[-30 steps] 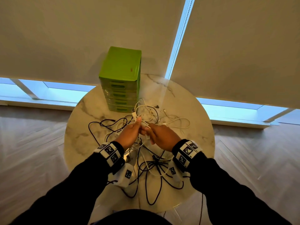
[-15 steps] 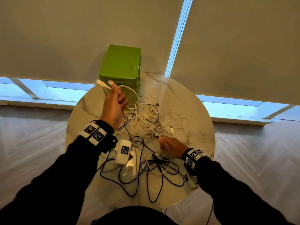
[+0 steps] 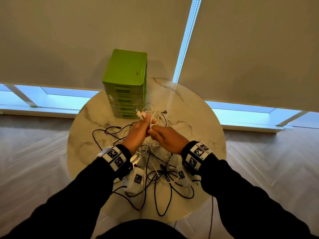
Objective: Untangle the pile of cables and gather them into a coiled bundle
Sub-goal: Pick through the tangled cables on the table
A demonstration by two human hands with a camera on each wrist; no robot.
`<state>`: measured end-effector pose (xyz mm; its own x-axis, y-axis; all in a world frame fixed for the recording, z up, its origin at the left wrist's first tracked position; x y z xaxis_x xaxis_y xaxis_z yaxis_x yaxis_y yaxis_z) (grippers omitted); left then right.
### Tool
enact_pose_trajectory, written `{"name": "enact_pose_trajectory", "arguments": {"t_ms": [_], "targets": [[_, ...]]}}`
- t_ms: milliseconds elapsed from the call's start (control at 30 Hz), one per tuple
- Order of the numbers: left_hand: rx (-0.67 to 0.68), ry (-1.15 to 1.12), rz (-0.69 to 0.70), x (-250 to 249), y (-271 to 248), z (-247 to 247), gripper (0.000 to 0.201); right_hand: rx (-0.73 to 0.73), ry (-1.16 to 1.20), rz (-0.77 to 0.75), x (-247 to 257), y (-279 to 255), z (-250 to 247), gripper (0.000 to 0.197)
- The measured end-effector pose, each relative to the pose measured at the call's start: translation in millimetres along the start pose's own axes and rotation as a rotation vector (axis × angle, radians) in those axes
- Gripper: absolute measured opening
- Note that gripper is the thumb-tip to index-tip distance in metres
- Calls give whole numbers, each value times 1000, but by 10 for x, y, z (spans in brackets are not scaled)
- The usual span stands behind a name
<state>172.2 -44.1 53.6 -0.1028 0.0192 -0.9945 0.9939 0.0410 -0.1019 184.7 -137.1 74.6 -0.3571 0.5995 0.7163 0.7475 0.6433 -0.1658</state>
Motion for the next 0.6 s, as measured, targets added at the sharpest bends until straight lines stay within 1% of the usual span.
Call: {"name": "enact_pose_trajectory", "arguments": {"t_ms": [33,100,167,200,233,267,300,333,367,433,467,500,533,600], "targets": [[10,-23,3,-21,12,18,63,22,14,-14,26,-21,46,24],[8,-21,47,-55,47,1,45,49,52,7,-26,-49,118,29],[-89,-1,84,-120,94,-159,34,69,43,67,-191,-99,172,39],[-164,-1,86,-169,118,-281,34,77,26,105,-312,-137,209,41],[-228,-15,84,-224,150,-404,34,74,11,144,-452,-177,242,39],[-257,-24,87,-303,178,-497,34,56,1,175,-570,-216,267,35],[-241,-11,81,-349,205,-539,33,24,-4,197,-653,-249,267,32],[-175,53,75,-392,207,-516,34,-13,-5,207,-698,-263,255,31],[-85,158,58,-393,182,-456,39,-42,-2,202,-691,-254,239,31],[68,337,18,-263,75,-293,62,-66,-7,147,-517,-205,206,32],[123,364,7,-162,24,-197,69,-60,-12,116,-421,-174,200,31],[148,361,8,-78,-29,-118,69,-51,-17,85,-325,-142,206,29],[146,364,17,3,-39,-93,62,-40,-24,54,-229,-124,209,28],[142,380,51,57,-37,-31,37,-25,-32,4,-103,-126,231,27]]}}
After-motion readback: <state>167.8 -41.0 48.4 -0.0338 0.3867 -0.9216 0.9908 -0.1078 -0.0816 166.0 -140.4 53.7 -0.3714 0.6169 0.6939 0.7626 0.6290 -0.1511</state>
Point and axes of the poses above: each hand's wrist, its own y-axis towards the middle knuckle, its own z-axis out of the palm, x = y × z, the point moved 9 cm from there along y, towards the middle knuckle, and after that the axes turned 10 degrees about z, right-handed, at the moved point
